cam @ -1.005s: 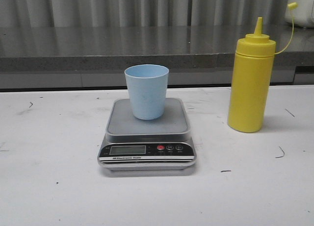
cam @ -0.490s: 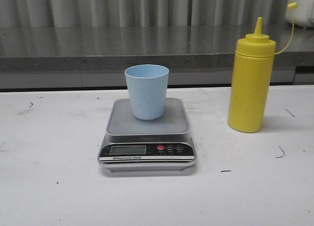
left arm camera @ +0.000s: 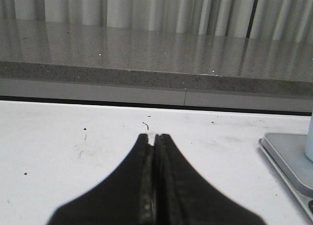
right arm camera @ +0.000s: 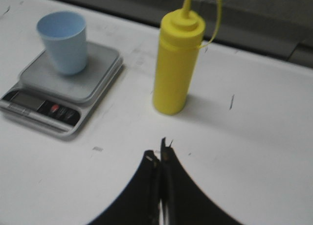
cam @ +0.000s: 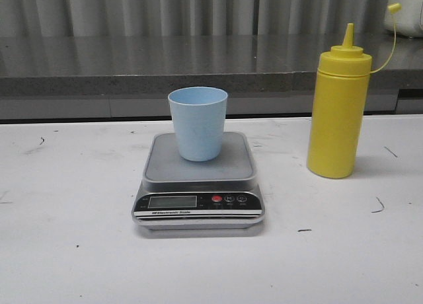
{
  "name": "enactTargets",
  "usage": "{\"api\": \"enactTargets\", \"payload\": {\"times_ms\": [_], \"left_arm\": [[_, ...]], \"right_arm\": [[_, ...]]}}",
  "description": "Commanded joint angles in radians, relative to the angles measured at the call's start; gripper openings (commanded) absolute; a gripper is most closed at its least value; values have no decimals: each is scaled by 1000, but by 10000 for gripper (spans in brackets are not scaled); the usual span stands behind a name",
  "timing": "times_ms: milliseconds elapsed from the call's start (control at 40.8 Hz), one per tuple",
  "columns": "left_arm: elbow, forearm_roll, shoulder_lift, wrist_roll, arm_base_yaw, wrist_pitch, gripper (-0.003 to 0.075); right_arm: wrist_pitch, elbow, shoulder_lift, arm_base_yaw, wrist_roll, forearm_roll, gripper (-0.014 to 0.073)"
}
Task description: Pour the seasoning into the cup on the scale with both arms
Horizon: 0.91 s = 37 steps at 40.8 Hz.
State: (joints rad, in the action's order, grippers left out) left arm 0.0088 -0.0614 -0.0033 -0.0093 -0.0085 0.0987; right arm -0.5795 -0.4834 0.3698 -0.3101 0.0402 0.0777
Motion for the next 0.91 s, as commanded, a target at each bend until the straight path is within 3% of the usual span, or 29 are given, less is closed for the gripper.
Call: {"api": "enactTargets", "payload": {"times_ms": [0,123,294,882], "left_arm": [[16,-10,-24,-5,1,-75,-20],[16,-10,-24,-5,1,-75,-20],[16,-10,-24,-5,1,-75,-20],[16,-10,-22,-5,1,-75,-20]], "right_arm": [[294,109,-77,83,-10,17,-118],[507,305,-219,163,-10,-9,-118],[625,472,-354,219,-9,-40,-118],[623,507,-399,225,-9,-54,-118]]}}
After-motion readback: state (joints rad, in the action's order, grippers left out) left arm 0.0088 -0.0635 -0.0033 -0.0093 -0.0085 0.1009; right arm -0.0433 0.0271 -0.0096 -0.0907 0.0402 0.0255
